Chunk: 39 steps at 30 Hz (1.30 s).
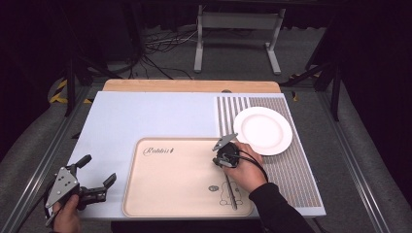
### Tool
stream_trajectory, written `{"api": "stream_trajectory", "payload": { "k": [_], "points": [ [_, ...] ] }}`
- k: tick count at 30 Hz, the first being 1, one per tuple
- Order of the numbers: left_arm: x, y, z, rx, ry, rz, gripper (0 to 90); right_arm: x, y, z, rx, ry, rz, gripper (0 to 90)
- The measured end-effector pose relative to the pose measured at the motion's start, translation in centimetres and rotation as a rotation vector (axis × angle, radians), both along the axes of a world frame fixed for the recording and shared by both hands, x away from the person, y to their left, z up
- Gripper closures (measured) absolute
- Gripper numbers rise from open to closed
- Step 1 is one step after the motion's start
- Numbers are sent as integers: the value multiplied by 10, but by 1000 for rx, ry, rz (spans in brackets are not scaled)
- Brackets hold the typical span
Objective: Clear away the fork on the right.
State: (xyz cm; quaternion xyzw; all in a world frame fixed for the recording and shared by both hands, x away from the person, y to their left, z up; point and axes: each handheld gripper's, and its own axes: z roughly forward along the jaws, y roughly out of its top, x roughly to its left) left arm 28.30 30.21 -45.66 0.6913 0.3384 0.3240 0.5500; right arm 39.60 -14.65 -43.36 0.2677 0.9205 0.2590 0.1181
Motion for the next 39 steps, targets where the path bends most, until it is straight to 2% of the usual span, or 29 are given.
{"api": "stream_trajectory", "payload": {
  "k": [6, 21, 31, 37, 38, 39],
  "points": [
    [0, 0, 0, 0, 0, -1, 1, 1, -4, 0, -8, -2, -13, 900],
    [0, 0, 0, 3, 4, -1, 1, 3, -21, 0, 9, 4, -67, 900],
    [0, 0, 0, 3, 4, -1, 1, 3, -23, 0, 18, 6, -71, 900],
    [0, 0, 0, 2, 5, -1, 1, 1, -22, 10, 76, -17, -56, 775],
    [0, 0, 0, 2, 5, 0, 1, 0, -23, 16, 106, -30, -50, 650],
    [0, 0, 0, 2, 5, -1, 1, 0, -23, 16, 106, -30, -50, 650]
  ]
}}
